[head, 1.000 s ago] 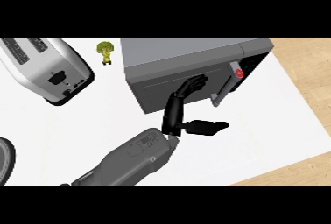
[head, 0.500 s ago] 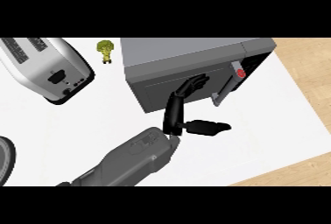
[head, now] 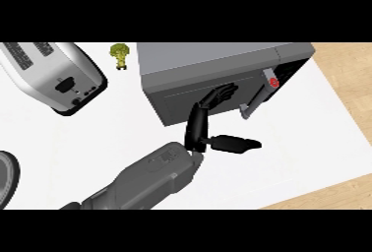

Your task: Pick up the milk, place it into the microwave and close the microwave

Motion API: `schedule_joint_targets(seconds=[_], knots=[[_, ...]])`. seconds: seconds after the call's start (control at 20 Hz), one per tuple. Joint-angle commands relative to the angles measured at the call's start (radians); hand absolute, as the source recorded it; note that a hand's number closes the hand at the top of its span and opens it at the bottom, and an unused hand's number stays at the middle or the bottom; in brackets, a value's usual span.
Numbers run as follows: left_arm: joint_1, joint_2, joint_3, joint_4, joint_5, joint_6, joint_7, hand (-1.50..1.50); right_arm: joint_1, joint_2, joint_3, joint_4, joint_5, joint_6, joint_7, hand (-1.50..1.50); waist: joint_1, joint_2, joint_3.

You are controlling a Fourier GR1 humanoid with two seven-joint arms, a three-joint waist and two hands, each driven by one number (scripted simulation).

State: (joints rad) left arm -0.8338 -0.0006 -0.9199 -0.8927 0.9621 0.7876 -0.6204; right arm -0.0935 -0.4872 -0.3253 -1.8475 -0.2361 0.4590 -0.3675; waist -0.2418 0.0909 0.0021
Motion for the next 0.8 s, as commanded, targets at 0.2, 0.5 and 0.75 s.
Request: schedule_joint_targets(seconds=[0.2, 0.5, 0.75], knots=[[-0.075, 0.001, 0.080, 0.087, 0.057, 0.019, -0.015, -1.50, -0.023, 0.031, 0.027, 0.104, -0.155, 0.064, 0.048, -1.50, -0.014, 0.012, -0.002], [-0.061, 0.001, 0.069, 0.099, 0.075, 0.004, -0.060, -1.50, -0.060, 0.002, 0.012, 0.166, -0.211, 0.094, 0.072, -1.50, -0.017, 0.012, -0.002], [-0.066, 0.001, 0.074, 0.118, 0.101, 0.000, -0.063, -1.50, -0.095, -0.030, -0.010, 0.202, -0.255, 0.120, 0.081, -1.50, -0.023, 0.010, -0.002]])
